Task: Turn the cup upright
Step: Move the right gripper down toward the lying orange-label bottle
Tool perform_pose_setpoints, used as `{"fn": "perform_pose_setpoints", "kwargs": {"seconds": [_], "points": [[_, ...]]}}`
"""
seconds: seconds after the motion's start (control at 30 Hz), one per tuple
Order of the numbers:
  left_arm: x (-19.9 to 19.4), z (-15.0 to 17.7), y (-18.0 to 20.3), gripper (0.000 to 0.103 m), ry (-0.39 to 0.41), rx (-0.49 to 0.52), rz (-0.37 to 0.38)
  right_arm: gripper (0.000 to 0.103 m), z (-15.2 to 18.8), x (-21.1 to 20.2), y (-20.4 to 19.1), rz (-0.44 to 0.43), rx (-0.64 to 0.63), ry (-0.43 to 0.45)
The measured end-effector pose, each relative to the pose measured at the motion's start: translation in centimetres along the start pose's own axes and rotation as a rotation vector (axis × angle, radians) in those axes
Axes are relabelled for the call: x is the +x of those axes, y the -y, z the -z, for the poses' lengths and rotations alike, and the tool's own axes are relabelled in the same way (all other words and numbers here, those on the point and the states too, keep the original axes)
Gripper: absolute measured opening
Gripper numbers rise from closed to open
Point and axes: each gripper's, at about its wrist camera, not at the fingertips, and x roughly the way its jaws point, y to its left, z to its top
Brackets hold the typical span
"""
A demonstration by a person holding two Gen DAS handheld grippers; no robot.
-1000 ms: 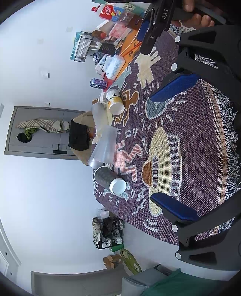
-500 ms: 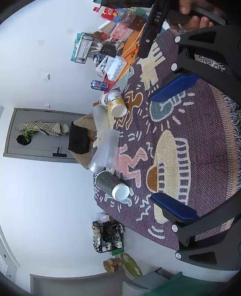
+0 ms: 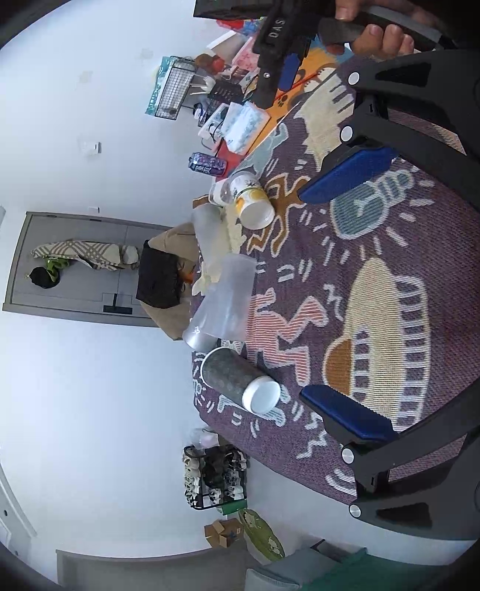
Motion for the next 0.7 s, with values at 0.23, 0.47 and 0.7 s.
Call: {"fn": "perform_pose_setpoints", "kwargs": {"seconds": [0.23, 0.47, 0.7], "points": [[2.0, -1.6, -0.1, 0.097, -0.006, 0.002, -0.009, 0.095, -3.3, 2.8, 1.4, -0.042, 0.116, -0.026], [3.7, -2.7, -0.6, 0.097, -0.012, -0.016, -0.018, 0.090, -5.9, 7.0, 4.2, -0.084, 0.292, -0.094], [5.0, -3.3, -1.8, 0.097, -0.023, -0.039, -0.029, 0.089, -8.6, 10.4, 5.4, -0.023, 0.228, -0.179]]}}
